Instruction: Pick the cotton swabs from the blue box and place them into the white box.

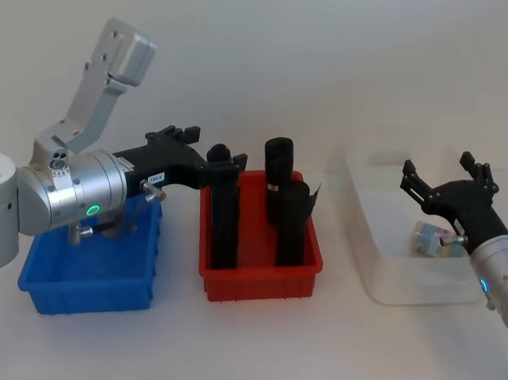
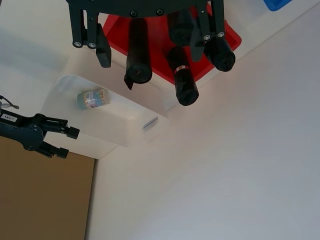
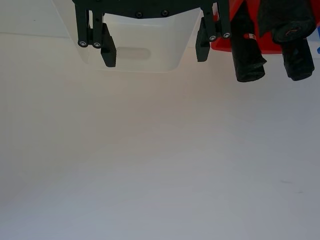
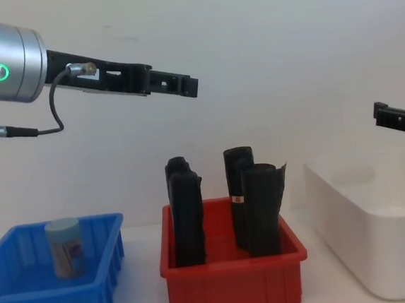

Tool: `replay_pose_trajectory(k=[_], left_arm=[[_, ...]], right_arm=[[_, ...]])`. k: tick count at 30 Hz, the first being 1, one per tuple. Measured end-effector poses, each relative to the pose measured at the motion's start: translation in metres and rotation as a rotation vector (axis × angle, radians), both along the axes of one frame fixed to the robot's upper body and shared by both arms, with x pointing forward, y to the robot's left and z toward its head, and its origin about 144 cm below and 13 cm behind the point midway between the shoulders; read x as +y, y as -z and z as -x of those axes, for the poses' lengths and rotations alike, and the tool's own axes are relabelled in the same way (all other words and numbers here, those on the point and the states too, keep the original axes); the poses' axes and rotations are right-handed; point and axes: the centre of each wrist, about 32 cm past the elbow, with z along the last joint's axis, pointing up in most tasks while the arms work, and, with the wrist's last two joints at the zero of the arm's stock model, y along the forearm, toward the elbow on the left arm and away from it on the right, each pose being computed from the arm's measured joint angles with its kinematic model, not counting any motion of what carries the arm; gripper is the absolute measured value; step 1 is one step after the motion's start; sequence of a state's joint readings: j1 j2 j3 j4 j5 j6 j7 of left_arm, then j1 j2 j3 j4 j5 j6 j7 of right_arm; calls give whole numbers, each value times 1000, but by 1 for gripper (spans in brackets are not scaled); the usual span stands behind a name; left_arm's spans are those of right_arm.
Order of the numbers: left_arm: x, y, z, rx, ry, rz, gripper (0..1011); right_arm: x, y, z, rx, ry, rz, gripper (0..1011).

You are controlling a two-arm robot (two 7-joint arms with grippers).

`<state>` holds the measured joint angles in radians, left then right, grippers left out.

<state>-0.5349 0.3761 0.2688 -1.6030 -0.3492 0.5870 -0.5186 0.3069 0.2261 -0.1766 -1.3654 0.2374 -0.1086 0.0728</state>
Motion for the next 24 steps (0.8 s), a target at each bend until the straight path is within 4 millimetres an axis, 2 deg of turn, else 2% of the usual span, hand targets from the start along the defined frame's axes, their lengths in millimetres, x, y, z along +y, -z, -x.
replay_pose_trajectory(k=[10, 24], left_arm=[[-3, 9, 2, -18, -17, -7, 1003], [-21, 53, 18, -126, -111, -36, 1003]], right_arm=[[1, 1, 9, 8, -10, 6, 1002], [6, 2, 46, 48, -62, 20, 1001]])
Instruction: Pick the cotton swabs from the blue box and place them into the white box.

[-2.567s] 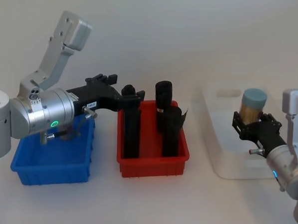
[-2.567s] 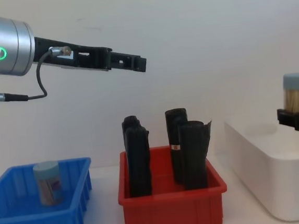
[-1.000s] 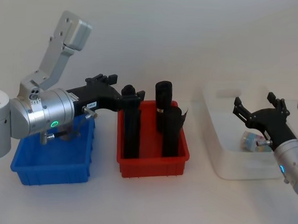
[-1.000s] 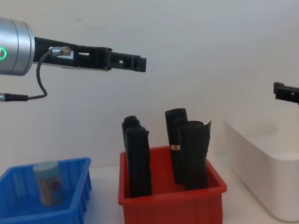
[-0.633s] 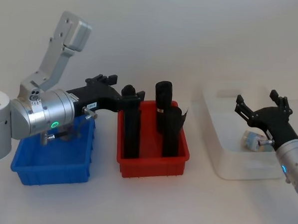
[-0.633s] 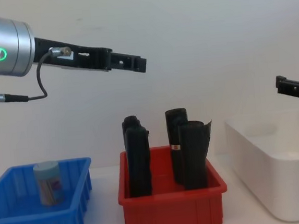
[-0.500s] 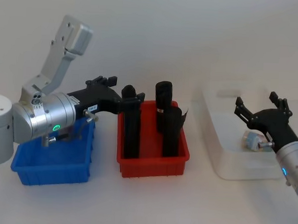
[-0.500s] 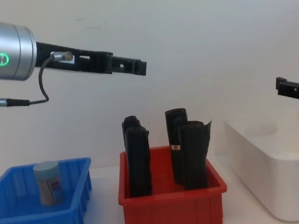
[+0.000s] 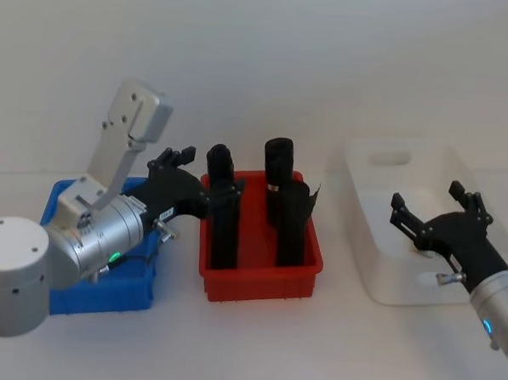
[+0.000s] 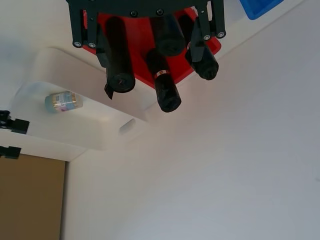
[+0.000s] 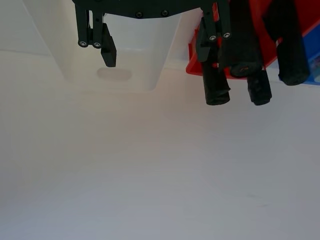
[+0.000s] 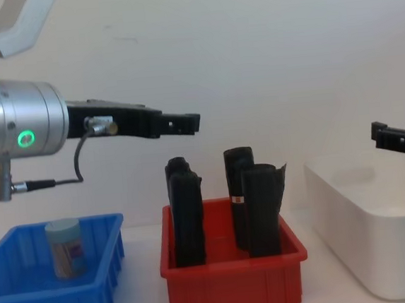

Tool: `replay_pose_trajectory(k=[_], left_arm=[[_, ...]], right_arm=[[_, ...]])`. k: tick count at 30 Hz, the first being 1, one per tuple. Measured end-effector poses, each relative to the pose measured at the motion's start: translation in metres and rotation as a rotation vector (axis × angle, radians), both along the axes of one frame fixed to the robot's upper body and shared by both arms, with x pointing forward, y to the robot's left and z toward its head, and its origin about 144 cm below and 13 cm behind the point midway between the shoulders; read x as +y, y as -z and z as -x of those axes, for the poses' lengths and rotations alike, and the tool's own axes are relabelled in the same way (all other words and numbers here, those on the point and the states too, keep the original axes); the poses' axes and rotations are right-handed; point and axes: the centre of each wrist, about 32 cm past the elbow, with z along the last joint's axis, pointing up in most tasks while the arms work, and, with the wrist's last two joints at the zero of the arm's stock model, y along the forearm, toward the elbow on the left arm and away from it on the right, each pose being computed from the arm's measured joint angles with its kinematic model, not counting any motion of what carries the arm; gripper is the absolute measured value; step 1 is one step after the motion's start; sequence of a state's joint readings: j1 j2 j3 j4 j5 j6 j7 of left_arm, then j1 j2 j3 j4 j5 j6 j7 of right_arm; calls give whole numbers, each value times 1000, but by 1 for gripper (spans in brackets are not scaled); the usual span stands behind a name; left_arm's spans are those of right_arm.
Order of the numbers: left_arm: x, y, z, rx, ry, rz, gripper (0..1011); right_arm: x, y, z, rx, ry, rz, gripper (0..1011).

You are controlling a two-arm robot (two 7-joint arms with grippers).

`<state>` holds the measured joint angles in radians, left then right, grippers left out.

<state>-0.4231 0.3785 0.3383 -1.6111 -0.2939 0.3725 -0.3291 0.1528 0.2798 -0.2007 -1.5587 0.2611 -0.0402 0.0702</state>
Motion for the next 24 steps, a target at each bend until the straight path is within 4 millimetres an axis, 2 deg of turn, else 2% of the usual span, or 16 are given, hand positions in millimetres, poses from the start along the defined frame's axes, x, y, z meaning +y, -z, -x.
replay_pose_trajectory(k=[14, 24], left_arm=[[-17, 43, 22, -108, -78, -1, 1003], [-29, 70, 40, -179, -126, 17, 1003]], right_arm=[[8, -2, 40, 45, -60, 9, 1002], [11, -4, 52, 60, -80, 10, 1001]])
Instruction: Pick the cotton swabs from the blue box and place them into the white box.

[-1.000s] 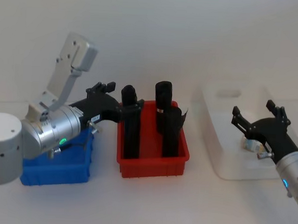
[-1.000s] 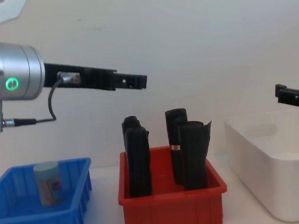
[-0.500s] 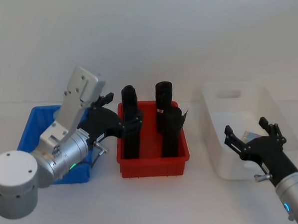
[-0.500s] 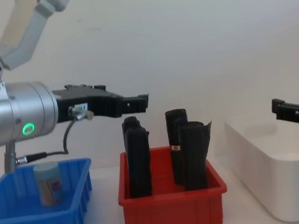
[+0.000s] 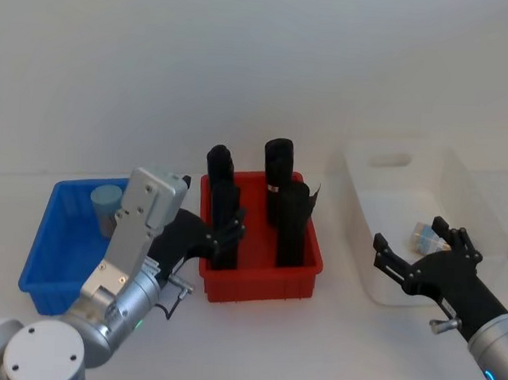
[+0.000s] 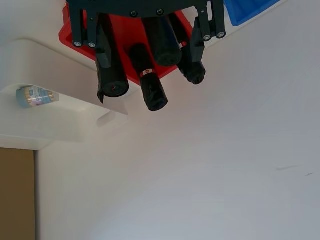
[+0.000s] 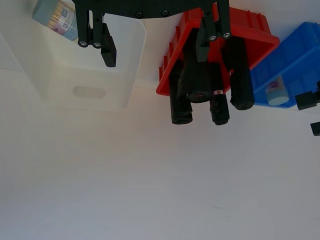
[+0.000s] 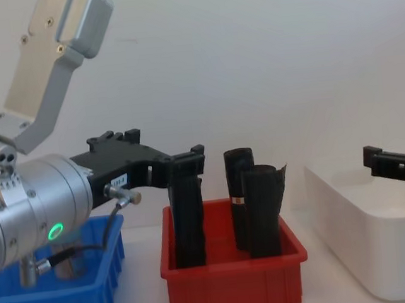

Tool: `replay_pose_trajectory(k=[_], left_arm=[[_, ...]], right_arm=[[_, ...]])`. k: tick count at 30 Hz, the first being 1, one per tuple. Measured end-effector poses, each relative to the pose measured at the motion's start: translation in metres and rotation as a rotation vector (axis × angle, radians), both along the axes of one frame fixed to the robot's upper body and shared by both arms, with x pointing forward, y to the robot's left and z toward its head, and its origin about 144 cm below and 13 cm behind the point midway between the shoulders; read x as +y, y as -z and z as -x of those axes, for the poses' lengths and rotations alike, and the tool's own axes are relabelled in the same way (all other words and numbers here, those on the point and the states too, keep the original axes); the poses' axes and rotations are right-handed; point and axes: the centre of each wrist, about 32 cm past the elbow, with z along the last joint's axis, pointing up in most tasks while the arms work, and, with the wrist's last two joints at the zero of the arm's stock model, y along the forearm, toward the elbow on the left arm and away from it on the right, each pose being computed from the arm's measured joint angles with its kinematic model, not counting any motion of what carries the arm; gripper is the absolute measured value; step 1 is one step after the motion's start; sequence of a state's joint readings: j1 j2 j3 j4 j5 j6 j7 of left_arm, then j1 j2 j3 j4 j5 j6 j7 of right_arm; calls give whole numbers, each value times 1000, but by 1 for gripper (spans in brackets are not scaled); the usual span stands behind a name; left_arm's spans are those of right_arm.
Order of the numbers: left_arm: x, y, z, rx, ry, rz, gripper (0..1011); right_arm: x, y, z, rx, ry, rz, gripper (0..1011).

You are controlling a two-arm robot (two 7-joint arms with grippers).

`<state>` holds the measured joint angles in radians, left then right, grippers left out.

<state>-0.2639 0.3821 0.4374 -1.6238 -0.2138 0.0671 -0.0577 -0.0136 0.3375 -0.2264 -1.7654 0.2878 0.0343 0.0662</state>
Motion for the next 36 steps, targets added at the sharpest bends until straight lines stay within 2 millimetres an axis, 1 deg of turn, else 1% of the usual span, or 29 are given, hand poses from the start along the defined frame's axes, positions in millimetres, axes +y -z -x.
replay_pose_trajectory(k=[4, 9, 36], left_arm=[[-4, 8, 6, -21, -12, 8, 1003], [-5, 11, 8, -29, -17, 12, 1003], [-5, 11, 8, -31, -18, 13, 1003]], right_arm=[[0, 0, 0, 0, 0, 0, 1001], [0, 0, 0, 0, 0, 0, 1002], [0, 0, 0, -1, 0, 0, 1002]])
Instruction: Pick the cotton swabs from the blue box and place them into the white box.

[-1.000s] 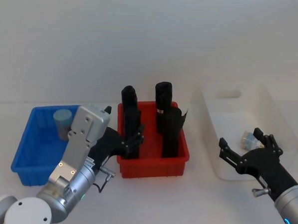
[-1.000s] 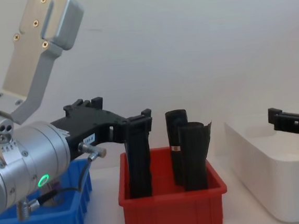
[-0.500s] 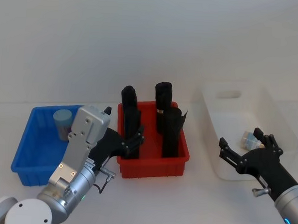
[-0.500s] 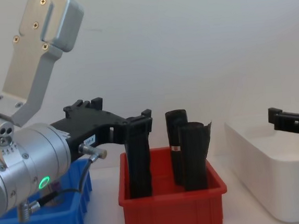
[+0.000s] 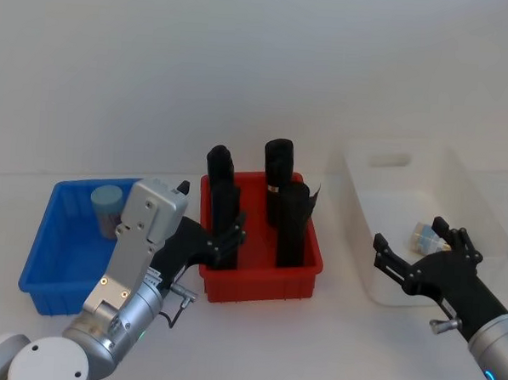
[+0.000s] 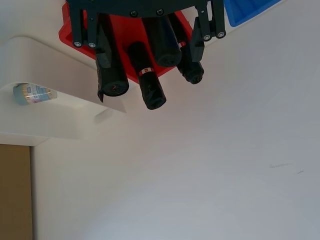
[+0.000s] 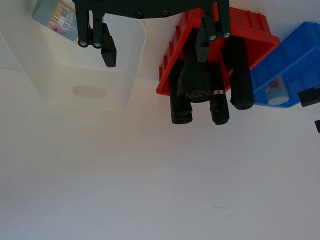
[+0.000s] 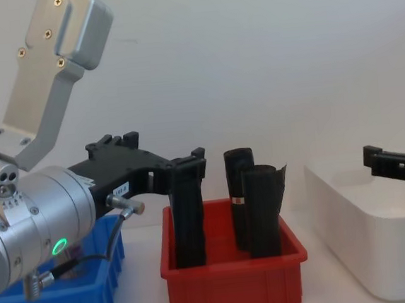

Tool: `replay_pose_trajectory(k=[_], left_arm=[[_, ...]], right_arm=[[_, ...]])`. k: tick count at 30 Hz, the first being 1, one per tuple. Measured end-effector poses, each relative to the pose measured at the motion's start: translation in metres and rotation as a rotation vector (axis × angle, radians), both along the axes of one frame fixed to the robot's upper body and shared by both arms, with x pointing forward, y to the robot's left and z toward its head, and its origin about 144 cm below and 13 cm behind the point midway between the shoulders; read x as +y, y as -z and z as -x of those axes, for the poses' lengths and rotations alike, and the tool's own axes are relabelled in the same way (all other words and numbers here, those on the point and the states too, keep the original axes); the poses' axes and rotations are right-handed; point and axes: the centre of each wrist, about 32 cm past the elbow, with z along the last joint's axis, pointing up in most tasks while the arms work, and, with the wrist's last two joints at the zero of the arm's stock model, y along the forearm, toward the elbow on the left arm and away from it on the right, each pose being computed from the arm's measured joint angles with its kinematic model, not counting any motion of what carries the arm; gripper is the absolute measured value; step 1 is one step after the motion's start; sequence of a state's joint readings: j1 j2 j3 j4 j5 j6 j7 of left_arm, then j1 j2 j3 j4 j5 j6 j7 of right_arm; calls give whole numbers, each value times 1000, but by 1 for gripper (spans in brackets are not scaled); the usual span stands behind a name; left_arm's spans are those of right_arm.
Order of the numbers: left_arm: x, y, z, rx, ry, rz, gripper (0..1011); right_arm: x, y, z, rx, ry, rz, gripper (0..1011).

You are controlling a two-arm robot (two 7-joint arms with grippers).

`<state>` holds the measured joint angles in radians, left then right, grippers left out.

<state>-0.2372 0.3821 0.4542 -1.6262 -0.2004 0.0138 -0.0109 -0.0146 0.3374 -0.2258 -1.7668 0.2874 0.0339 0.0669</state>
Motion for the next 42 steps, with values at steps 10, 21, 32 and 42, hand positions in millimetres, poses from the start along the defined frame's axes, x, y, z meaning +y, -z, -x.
replay_pose_trajectory(k=[10, 21, 32, 42], left_arm=[[0, 0, 0, 0, 0, 0, 1003], [0, 0, 0, 0, 0, 0, 1003], [0, 0, 0, 0, 0, 0, 1003], [0, 0, 0, 0, 0, 0, 1003]], right_arm=[[0, 0, -1, 0, 0, 3, 1002], [3, 6, -16, 10, -29, 46, 1001], [12, 14, -52, 18, -104, 93, 1002], [23, 20, -85, 15, -170, 120, 1002]])
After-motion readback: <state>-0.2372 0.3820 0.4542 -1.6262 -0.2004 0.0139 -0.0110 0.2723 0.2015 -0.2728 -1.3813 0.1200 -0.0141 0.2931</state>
